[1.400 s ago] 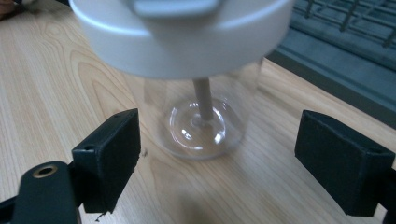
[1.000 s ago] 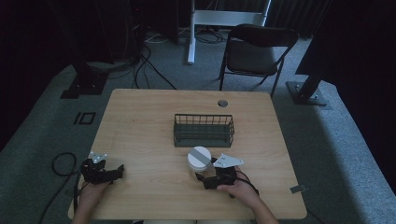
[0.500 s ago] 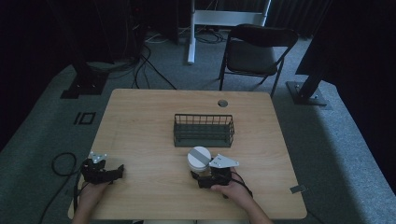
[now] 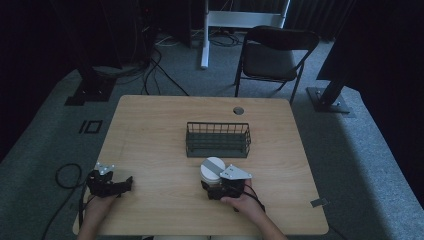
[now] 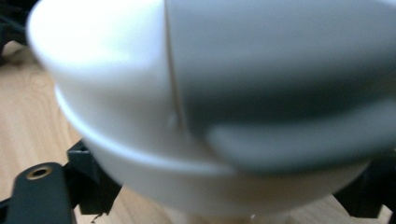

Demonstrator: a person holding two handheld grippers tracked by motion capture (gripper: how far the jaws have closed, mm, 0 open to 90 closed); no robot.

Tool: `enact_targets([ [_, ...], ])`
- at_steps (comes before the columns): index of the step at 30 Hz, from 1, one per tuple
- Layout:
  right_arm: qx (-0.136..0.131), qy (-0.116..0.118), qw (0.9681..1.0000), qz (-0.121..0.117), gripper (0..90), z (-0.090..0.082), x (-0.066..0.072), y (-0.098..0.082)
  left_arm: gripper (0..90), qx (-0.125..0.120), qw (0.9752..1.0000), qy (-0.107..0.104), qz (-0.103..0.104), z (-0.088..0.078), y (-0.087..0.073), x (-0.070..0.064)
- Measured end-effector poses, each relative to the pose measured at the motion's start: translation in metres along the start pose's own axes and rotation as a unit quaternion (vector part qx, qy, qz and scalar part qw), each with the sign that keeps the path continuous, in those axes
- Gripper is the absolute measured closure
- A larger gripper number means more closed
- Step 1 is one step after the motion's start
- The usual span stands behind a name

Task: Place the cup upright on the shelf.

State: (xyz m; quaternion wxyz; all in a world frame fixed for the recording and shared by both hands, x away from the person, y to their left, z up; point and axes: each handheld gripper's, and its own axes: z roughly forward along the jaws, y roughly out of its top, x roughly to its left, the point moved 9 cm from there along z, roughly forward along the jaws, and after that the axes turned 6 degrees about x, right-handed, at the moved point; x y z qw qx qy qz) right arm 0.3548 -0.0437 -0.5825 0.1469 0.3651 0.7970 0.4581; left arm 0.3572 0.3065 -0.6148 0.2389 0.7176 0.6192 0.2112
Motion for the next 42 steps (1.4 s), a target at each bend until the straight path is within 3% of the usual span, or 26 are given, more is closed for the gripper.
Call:
enact_targets([
  [3, -0.001, -0.005, 1.0, 0.002, 16.2, 0.002, -0.001, 0.002, 0.2, 0.0, 1.0, 0.0, 0.0, 0.0, 0.0, 0.0],
  [9, 0.003, -0.025, 0.9993, -0.027, 18.5, 0.001, 0.0, 0.004, 0.3, 0.0, 1.0, 0.0, 0.0, 0.0, 0.0, 0.0],
  [14, 0.002, -0.017, 0.9997, -0.019, 18.5, -0.002, -0.001, 0.009, 0.2, 0.0, 1.0, 0.0, 0.0, 0.0, 0.0, 0.0],
  [20, -0.001, -0.015, 0.9995, -0.026, 18.6, -0.007, -0.003, 0.019, 0.2, 0.0, 1.0, 0.0, 0.0, 0.0, 0.0, 0.0],
  [32, -0.034, -0.025, 0.999, -0.014, 18.5, -0.027, -0.021, 0.064, 0.2, 0.0, 1.0, 0.0, 0.0, 0.0, 0.0, 0.0],
  [42, -0.058, -0.05, 0.997, -0.011, 18.5, -0.036, -0.038, 0.099, 0.2, 0.0, 1.0, 0.0, 0.0, 0.0, 0.0, 0.0],
])
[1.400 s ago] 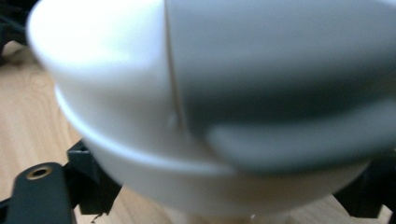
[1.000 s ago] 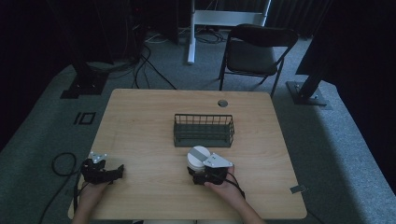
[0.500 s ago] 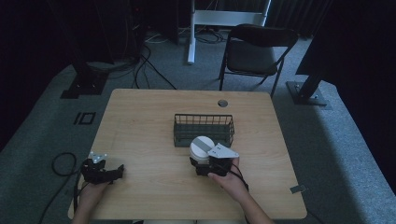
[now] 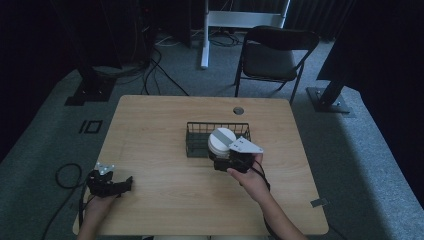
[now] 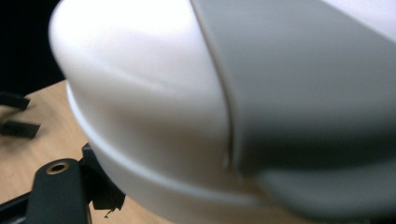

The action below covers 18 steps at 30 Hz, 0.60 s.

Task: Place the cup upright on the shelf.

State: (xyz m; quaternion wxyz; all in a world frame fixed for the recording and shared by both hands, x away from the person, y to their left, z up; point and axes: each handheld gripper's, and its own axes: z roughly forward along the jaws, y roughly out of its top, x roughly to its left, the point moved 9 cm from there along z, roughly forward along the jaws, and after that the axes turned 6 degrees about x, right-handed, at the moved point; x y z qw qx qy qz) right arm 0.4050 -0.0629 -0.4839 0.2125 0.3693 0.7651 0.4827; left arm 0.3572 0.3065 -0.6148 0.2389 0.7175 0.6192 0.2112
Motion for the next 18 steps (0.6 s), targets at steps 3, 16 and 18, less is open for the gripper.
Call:
enact_targets([
  [3, -0.004, -0.007, 1.0, -0.001, 18.5, 0.0, -0.005, 0.007, 0.2, 0.0, 1.0, 0.0, 0.0, 0.0, 0.0, 0.0],
  [16, -0.016, -0.064, 0.9974, 0.028, 18.5, 0.009, -0.043, 0.037, 0.2, 0.001, 1.0, 0.0, 0.001, 0.0, 0.0, 0.0],
  [18, -0.014, -0.075, 0.9966, 0.031, 18.5, 0.013, -0.05, 0.038, 0.2, 0.0, 1.0, 0.0, 0.001, 0.0, 0.0, 0.0],
])
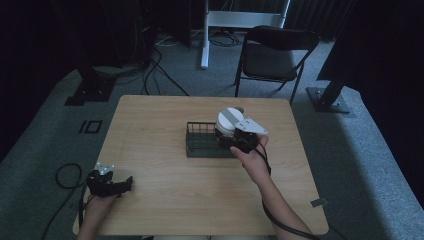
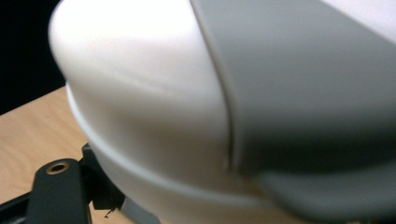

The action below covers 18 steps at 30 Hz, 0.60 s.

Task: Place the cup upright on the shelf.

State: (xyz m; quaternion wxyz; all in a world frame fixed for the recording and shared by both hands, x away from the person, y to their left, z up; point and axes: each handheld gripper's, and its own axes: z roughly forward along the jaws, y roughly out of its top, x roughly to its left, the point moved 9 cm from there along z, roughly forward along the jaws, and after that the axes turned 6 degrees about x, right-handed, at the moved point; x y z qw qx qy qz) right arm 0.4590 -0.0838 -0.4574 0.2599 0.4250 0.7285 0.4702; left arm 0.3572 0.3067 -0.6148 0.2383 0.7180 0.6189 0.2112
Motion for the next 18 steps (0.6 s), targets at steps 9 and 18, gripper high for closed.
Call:
enact_targets([
  [9, 0.024, -0.043, 0.9986, 0.018, 18.5, 0.02, -0.022, -0.007, 0.2, 0.0, 1.0, 0.0, -0.001, 0.0, 0.0, 0.0],
  [18, 0.065, -0.057, 0.9957, 0.033, 18.5, 0.038, -0.032, -0.028, 0.2, 0.0, 1.0, 0.0, -0.001, 0.0, 0.0, 0.0],
])
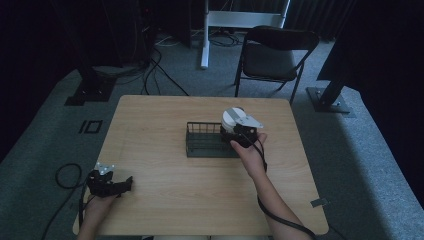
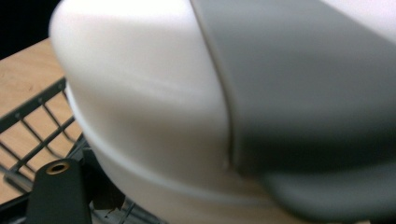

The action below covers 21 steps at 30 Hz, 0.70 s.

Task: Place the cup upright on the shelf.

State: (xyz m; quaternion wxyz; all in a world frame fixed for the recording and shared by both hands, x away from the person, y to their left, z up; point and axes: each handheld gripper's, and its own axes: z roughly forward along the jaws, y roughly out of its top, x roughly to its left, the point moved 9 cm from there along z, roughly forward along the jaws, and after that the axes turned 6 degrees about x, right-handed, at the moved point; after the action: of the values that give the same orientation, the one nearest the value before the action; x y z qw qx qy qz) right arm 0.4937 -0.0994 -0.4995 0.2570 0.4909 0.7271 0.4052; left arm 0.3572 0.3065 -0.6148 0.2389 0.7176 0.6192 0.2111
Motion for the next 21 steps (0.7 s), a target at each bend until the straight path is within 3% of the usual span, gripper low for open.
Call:
enact_targets([
  [12, 0.023, -0.002, 0.9994, 0.027, 18.5, 0.009, 0.002, -0.01, 0.2, 0.0, 1.0, 0.0, 0.0, 0.0, 0.0, 0.0],
  [21, 0.043, -0.014, 0.9988, 0.018, 18.5, 0.014, -0.001, -0.02, 0.2, 0.0, 1.0, 0.0, 0.0, 0.0, 0.0, 0.0],
])
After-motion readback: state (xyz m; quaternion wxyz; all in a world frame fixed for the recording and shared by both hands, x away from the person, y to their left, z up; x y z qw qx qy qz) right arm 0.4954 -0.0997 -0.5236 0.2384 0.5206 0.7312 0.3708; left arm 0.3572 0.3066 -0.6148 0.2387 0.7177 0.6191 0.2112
